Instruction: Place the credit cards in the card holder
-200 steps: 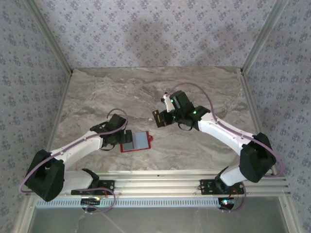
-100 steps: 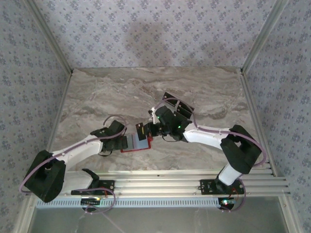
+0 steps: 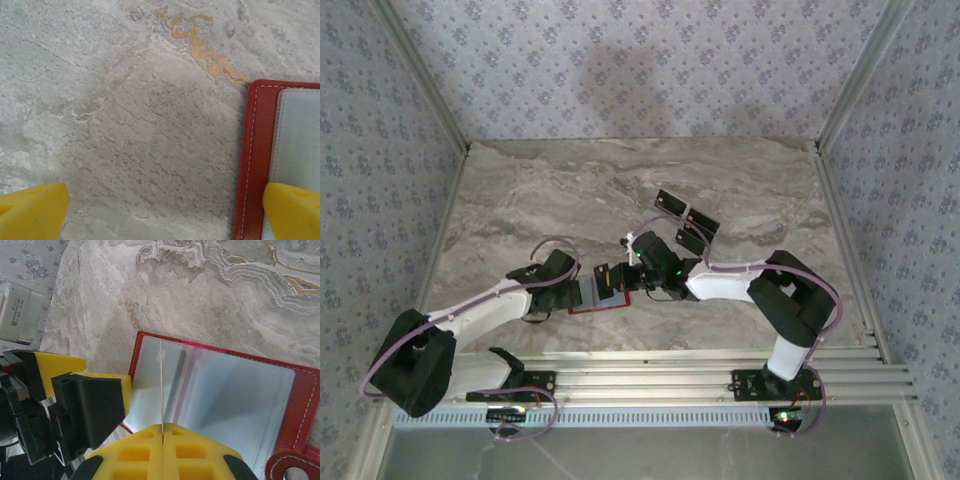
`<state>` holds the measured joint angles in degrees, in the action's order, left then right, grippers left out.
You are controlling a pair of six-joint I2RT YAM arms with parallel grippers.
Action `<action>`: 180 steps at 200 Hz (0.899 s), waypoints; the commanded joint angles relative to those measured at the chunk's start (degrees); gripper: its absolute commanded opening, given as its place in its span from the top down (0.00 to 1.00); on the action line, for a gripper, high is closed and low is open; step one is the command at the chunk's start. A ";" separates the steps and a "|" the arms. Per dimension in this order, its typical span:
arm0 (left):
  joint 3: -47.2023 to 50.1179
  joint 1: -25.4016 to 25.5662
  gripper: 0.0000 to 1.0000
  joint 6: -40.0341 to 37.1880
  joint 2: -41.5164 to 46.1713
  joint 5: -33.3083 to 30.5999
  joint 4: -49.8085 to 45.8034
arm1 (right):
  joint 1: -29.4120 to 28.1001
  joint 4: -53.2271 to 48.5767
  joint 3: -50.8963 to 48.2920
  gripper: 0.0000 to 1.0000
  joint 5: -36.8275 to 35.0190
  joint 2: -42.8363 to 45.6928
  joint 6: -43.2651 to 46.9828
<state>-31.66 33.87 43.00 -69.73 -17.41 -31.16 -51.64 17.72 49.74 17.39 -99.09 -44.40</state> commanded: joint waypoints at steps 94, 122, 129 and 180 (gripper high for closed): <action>0.26 0.87 0.00 1.20 0.21 -1.61 -1.14 | -1.21 9.64 -3.51 1.00 -1.49 -2.89 -4.80; 0.17 0.94 0.00 1.21 0.16 -1.65 -1.13 | -1.20 10.10 -3.59 1.00 -1.43 -3.35 -5.16; 0.15 0.94 0.00 1.20 0.13 -1.67 -1.18 | -1.23 10.23 -3.55 1.00 -1.34 -3.52 -5.21; 0.28 0.94 0.00 1.57 0.48 -2.10 -1.62 | -1.27 10.91 -3.64 1.00 -1.12 -4.57 -5.76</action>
<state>-31.66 34.30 43.42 -69.73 -17.91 -31.38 -52.56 27.22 46.65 16.95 -102.67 -49.15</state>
